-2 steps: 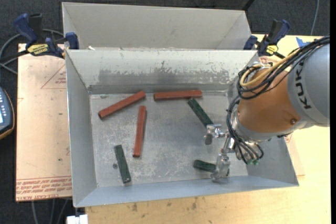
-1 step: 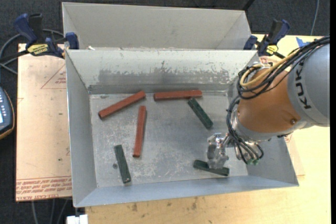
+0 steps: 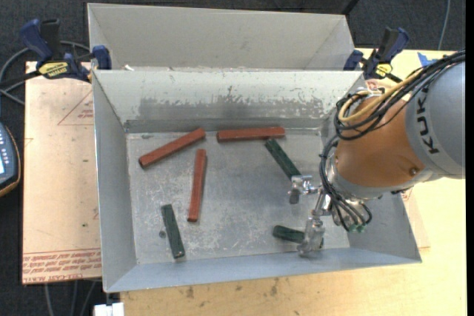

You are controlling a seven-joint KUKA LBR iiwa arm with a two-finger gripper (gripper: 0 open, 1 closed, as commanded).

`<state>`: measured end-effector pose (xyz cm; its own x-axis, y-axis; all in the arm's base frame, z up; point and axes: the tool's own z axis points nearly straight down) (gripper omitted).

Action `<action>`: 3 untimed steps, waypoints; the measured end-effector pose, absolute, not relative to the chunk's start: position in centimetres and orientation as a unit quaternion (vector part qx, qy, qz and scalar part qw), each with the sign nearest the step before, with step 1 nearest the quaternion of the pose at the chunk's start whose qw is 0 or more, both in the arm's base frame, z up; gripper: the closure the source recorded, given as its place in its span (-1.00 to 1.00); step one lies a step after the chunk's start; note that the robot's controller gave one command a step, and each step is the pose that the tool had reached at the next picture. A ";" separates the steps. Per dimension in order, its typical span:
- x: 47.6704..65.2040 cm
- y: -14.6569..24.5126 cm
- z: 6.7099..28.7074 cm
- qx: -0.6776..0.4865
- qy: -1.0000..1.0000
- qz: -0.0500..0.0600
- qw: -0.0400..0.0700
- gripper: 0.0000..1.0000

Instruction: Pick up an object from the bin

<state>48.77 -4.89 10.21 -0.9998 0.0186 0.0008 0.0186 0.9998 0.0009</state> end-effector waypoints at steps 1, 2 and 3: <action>49.1 -3.4 7.0 -0.084 -0.996 -0.001 -0.002 -1.00; 49.0 -3.4 7.0 -0.084 -0.996 -0.001 -0.001 1.00; 51.8 -0.7 19.7 -0.055 -0.998 -0.001 -0.005 1.00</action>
Offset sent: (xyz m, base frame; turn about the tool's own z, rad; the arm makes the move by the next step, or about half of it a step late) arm 0.0013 0.0141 -0.0321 0.1515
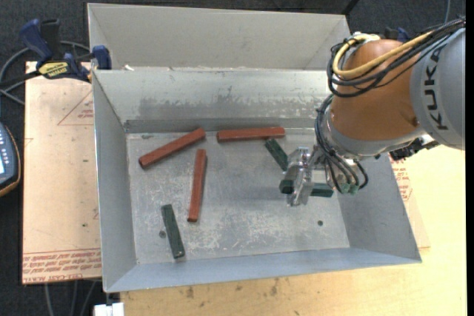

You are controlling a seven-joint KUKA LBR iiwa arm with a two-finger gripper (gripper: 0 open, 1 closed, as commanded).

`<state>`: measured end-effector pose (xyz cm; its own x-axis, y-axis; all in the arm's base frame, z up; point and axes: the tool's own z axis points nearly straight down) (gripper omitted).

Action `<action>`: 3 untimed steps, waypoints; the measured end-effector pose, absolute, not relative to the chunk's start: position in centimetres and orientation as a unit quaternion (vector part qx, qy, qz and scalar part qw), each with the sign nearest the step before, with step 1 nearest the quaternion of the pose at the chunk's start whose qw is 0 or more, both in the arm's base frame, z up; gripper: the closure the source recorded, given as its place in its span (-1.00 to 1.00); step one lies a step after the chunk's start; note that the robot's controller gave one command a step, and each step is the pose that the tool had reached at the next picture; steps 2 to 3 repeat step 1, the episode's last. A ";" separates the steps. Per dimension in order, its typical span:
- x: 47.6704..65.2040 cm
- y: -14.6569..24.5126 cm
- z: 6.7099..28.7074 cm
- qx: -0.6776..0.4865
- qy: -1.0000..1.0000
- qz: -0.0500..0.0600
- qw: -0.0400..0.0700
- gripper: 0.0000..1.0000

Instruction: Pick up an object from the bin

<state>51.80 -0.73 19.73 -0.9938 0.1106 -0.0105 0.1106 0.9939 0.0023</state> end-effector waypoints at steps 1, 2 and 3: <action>52.8 -3.7 24.6 -0.091 0.996 -0.001 0.003 1.00; 52.8 -3.7 24.6 -0.091 0.996 -0.001 0.003 1.00; 52.8 -3.7 24.6 -0.091 0.996 -0.001 0.003 1.00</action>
Offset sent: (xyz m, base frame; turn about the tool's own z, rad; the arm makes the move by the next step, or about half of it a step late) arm 0.0084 -0.0288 0.0475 -0.2973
